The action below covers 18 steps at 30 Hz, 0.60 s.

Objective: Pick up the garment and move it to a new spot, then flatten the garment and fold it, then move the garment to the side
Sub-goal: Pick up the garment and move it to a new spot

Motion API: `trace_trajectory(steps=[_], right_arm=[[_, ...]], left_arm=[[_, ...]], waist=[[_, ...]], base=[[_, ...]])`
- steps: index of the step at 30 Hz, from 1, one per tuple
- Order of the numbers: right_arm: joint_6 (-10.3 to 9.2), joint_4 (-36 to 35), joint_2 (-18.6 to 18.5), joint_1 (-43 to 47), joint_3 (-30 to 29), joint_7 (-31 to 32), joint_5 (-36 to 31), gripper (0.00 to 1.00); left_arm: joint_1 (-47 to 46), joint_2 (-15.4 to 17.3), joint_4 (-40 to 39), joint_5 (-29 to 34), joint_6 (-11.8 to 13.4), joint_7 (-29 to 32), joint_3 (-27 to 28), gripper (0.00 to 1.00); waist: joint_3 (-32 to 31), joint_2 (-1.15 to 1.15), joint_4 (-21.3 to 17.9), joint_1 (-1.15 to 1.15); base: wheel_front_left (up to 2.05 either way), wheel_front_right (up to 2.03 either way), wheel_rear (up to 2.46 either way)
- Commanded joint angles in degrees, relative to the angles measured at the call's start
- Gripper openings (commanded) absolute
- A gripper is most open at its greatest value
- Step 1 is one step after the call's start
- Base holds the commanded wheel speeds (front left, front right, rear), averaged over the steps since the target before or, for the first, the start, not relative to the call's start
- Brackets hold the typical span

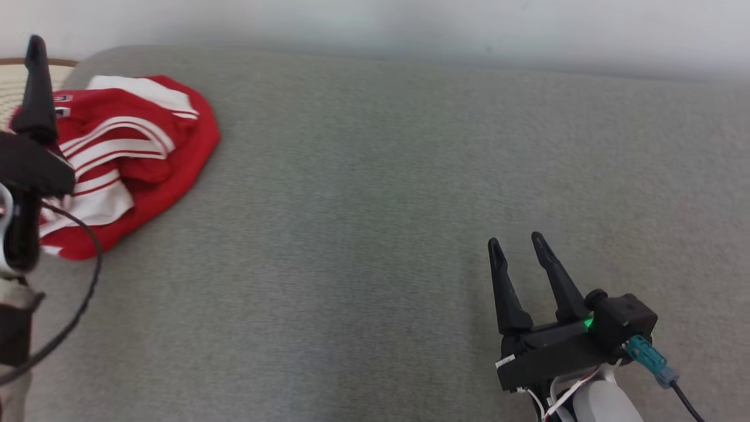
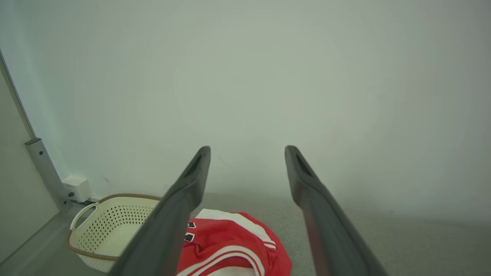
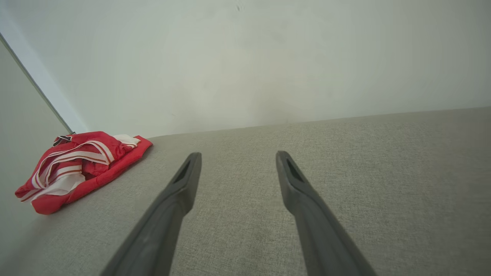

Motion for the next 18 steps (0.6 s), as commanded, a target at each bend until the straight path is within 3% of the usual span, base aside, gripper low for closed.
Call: trace_trajectory(steps=[1, 9, 18], right_arm=[[0.04, 0.36, -0.11, -0.93, 0.07, -0.54, 0.27, 1.0], [0.04, 0.93, -0.11, -2.63, 0.8, -1.65, 1.3, 1.0], [0.04, 1.24, -0.1, -3.7, 1.3, -2.32, 2.21, 1.0]], left_arm=[[-2.14, 1.23, 1.98, 0.71, -0.28, 0.75, -0.16, 1.0], [-8.08, 4.7, 10.36, 1.84, -0.44, 3.53, -0.94, 1.0], [-13.71, 8.19, 20.8, 2.97, -2.24, 6.76, -2.45, 1.0]], waist=[[3.62, -0.01, -4.53, -0.01], [6.15, -0.01, -8.72, -0.01], [8.48, -0.01, -12.01, -0.01]], base=[[0.0, 0.0, 0.0], [0.0, 0.0, 0.0], [0.0, 0.0, 0.0]])
